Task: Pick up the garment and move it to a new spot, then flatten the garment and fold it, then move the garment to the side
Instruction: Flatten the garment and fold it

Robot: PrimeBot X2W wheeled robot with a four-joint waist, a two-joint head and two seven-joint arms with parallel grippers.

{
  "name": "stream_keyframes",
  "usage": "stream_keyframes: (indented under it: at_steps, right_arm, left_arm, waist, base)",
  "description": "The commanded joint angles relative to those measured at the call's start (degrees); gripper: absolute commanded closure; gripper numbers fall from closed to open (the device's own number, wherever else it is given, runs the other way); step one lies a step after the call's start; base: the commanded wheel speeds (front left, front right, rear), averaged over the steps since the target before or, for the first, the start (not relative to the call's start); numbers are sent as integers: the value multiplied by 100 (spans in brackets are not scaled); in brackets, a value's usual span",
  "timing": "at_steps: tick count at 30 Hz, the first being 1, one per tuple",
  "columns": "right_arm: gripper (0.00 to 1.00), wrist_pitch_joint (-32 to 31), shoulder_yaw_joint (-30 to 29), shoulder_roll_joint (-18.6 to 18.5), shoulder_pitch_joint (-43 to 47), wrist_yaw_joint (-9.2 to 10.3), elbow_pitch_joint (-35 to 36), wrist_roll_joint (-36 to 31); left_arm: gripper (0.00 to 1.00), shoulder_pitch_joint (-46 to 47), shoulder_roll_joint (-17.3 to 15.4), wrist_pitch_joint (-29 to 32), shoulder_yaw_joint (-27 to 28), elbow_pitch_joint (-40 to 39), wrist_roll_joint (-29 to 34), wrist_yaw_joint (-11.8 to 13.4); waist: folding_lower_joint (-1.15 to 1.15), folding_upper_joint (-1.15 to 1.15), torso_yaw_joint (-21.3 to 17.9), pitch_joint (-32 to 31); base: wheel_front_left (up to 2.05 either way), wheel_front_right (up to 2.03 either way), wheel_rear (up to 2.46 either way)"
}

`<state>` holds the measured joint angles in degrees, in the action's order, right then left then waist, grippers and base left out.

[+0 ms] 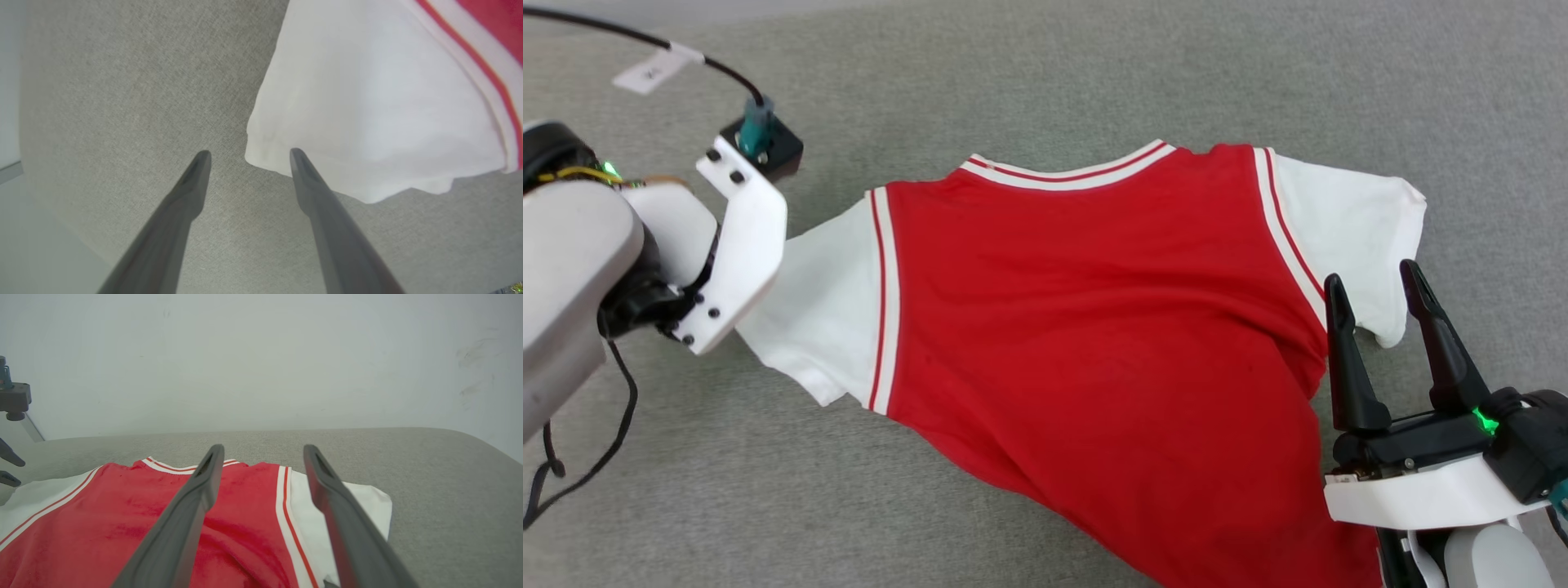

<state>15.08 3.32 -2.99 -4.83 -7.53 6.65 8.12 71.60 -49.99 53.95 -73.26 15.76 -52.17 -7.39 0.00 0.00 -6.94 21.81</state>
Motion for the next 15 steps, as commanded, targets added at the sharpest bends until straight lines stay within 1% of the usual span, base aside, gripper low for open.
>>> stream_keyframes:
  at_steps: [1, 10, 11, 12, 13, 15]
  right_arm:
    - [0, 12, 17, 23, -62, 7, 12, 29]
    - [0, 12, -4, 24, -219, 7, -34, 67]
    - [0, 12, -17, 23, -220, 7, -45, 68]
    - [0, 12, -35, 23, -212, 8, -53, 66]
    - [0, 12, -58, 23, -207, 8, -63, 64]
    - [0, 12, -100, 23, -220, 7, -60, 51]
  left_arm:
    - [0, -115, -13, 27, 2, 1, 0, 2]
    - [0, -604, 101, 108, -50, 152, 117, 2]
    - [29, -629, 115, 102, -55, 160, 136, 2]
    - [73, -651, 126, 76, -59, 161, 154, 2]
    - [100, -662, 130, 68, -60, 155, 145, 2]
    - [100, -649, 100, -11, -55, 163, 122, 3]
  waist:
    - [0, 0, -75, 84]
    - [0, 0, -224, 304]
    - [0, 0, -219, 298]
    - [0, 0, -209, 284]
    - [0, 0, -195, 258]
    - [0, 0, -158, 184]
  base:
    - [0, 0, 0]
    - [0, 0, 0]
    - [0, 0, 0]
    - [0, 0, 0]
    - [0, 0, 0]
    - [0, 0, 0]
